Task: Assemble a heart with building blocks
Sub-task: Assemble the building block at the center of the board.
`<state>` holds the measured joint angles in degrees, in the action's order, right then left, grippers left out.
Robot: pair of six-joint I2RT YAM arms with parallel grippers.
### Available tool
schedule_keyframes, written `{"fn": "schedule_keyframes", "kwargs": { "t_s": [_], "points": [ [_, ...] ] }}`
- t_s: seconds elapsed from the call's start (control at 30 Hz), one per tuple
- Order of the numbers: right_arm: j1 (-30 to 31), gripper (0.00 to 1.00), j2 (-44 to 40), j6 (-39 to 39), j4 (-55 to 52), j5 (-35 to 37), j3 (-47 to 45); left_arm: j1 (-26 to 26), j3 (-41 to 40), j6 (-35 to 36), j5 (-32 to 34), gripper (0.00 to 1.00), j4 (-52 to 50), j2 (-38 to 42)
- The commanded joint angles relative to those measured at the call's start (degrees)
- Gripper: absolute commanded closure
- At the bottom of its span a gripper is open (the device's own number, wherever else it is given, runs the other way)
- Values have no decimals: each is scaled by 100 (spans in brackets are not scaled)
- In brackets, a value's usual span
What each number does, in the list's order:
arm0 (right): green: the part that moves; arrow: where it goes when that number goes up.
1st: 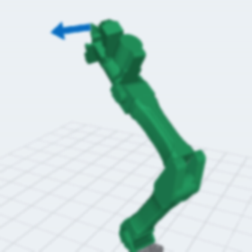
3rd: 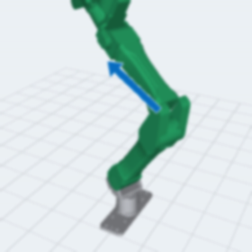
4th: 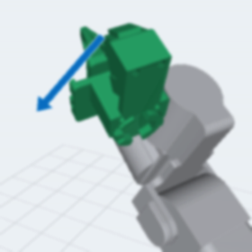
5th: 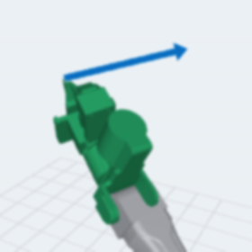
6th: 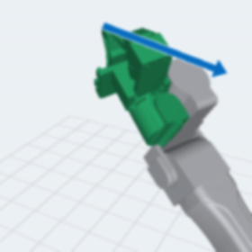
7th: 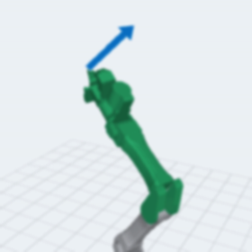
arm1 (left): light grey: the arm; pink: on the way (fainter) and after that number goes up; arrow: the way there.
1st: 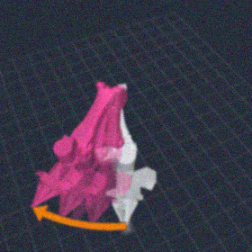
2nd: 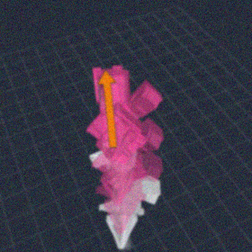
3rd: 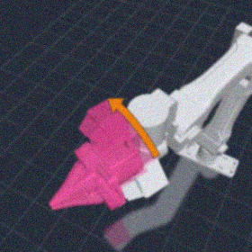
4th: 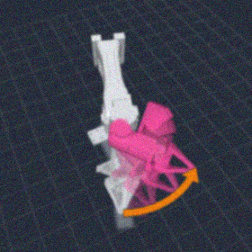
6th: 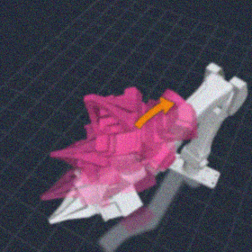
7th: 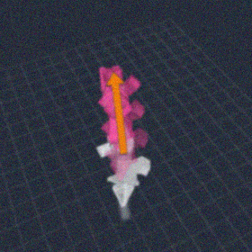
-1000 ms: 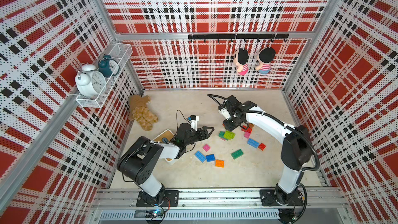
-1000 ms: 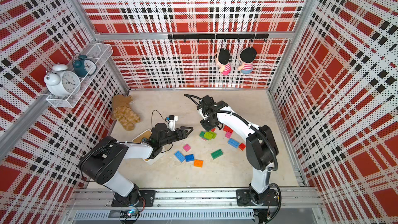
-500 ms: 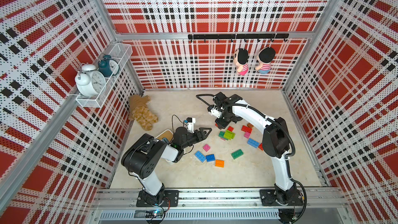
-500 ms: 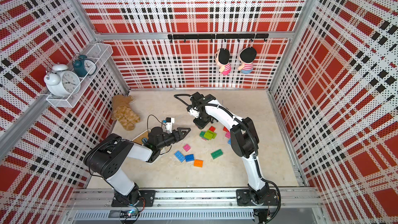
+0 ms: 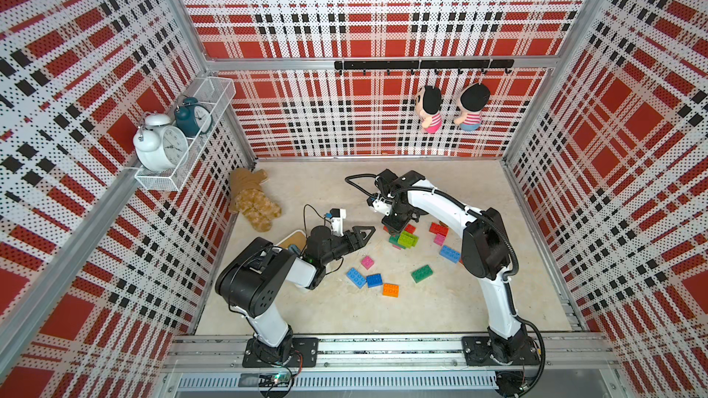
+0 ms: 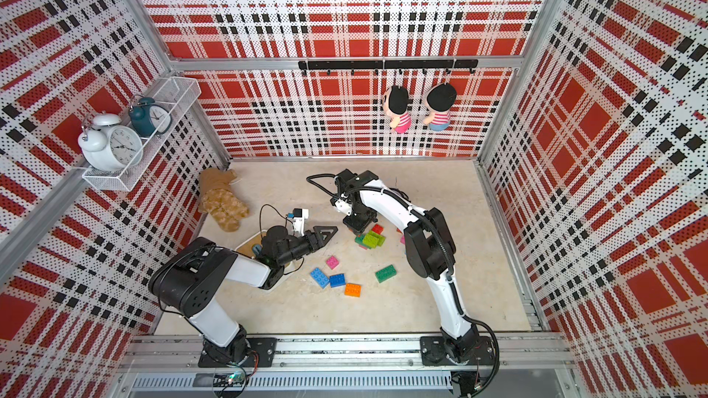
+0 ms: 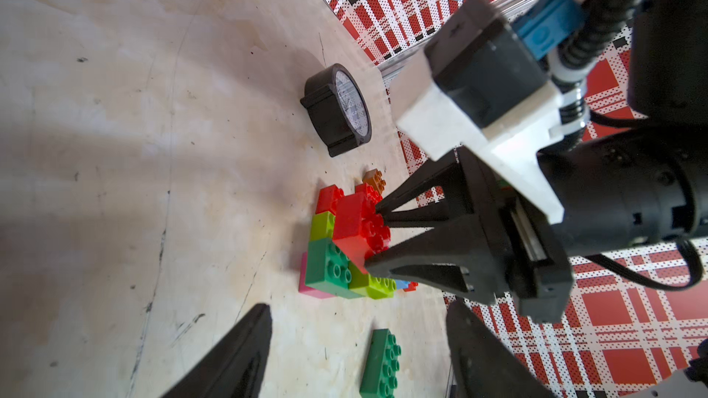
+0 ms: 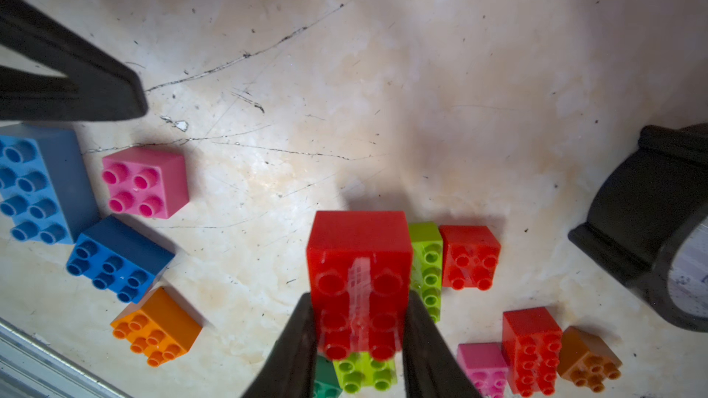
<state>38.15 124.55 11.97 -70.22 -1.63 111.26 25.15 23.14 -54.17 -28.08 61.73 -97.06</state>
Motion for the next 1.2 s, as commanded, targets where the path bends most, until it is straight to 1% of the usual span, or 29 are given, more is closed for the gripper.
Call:
{"fn": "schedule_keyframes", "kwargs": {
  "t_s": [0.0,0.73,1.17],
  "points": [
    [35,73,140,166,-126,66,-16,-28,-63,12,-22,25,182,-43],
    [70,72,2,201,-130,147,-365,-20,35,65,-40,25,127,-58],
    [70,72,139,-237,-246,462,-608,-27,122,134,-66,25,20,-53]
  ]
}}
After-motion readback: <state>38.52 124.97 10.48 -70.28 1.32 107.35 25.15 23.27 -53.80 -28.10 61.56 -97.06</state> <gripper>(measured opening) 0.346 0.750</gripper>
